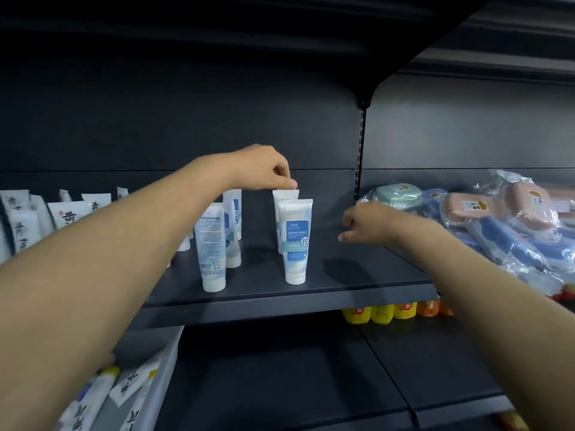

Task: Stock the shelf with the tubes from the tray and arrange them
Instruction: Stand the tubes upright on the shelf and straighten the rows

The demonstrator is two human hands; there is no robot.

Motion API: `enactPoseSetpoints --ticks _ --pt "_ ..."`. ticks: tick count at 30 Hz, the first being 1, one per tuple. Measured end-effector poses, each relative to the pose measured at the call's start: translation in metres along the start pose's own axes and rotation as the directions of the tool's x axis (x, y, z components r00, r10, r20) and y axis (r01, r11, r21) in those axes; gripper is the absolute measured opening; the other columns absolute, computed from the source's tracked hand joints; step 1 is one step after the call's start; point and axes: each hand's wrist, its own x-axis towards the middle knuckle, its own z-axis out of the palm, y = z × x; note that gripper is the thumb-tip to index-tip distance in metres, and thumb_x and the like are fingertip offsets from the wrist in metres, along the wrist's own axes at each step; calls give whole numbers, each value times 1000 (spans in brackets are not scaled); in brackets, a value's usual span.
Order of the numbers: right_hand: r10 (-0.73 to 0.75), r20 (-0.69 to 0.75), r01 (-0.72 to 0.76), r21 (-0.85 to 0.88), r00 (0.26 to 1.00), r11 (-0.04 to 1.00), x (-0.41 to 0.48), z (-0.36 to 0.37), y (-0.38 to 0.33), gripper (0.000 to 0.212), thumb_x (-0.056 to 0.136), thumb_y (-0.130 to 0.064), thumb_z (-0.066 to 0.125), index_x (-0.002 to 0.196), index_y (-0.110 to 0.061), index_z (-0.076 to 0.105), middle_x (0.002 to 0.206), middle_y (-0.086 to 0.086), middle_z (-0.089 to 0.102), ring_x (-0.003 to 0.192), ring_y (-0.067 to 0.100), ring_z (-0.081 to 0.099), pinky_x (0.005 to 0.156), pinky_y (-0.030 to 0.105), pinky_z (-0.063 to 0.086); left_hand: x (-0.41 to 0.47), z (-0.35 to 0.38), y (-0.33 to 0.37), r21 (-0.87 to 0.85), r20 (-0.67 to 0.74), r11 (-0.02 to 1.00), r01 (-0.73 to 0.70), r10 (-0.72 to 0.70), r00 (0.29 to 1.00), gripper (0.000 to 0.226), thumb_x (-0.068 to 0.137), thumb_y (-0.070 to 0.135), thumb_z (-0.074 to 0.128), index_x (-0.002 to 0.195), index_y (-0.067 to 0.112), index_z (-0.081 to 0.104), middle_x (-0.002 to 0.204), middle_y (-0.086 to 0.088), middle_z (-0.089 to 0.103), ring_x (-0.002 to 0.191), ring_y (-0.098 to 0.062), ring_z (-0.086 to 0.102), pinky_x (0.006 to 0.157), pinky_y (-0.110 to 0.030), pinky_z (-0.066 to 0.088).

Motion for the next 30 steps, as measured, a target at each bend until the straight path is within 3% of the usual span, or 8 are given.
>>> enactPoseSetpoints --ticks 8,12,16,21,25,28,30 --pt "-20 -95 22 22 995 1000 -48 -47 -33 39 90 -37 53 113 -6 61 115 11 62 108 28 54 83 30 42 -87 -42 -5 159 -41 977 144 -139 989 36 87 47 54 106 18 65 101 5 62 97 -14 54 86 -29 43" --pt "-46 -117 51 41 992 998 -61 -64 -65 40 90 -36 53 108 -2 62 105 7 64 95 25 53 76 30 41 -128 -60 -13 225 -61 947 229 -221 973 40 89 47 52 109 15 63 109 -1 63 103 -19 56 89 -34 46" --pt "-76 -130 83 49 989 995 -70 -77 -104 45 88 -39 54 117 -4 59 116 10 62 109 29 55 85 34 46 -171 -68 -33 290 -40 908 301 -303 952 38 90 45 51 108 14 62 110 -4 64 101 -20 56 85 -34 46" --pt "-117 -105 123 60 988 991 -78 -92 -176 43 88 -39 55 114 -5 56 115 11 60 95 26 55 75 31 45 -240 -80 -71 385 25 838 387 -429 903 37 90 42 52 113 14 59 115 -6 62 106 -23 56 90 -37 48" --pt "-154 -101 165 101 983 981 -86 -95 -248 48 86 -41 56 121 -7 55 124 8 58 109 28 55 93 37 48 -306 -96 -103 429 20 808 404 -456 890 41 92 40 49 120 11 55 121 -8 57 112 -26 52 92 -35 44" --pt "-172 -75 180 116 982 977 -95 -92 -302 40 88 -41 55 109 -7 56 118 9 59 96 24 52 79 31 44 -358 -105 -130 446 28 799 403 -463 886 42 91 39 50 118 8 56 118 -12 58 109 -29 54 94 -39 46" --pt "-187 -58 193 124 981 973 -104 -87 -337 40 89 -40 54 110 -7 56 120 9 58 98 24 51 79 31 41 -390 -107 -145 446 43 798 405 -471 881 41 91 38 50 118 7 57 118 -13 57 108 -30 54 91 -38 46"
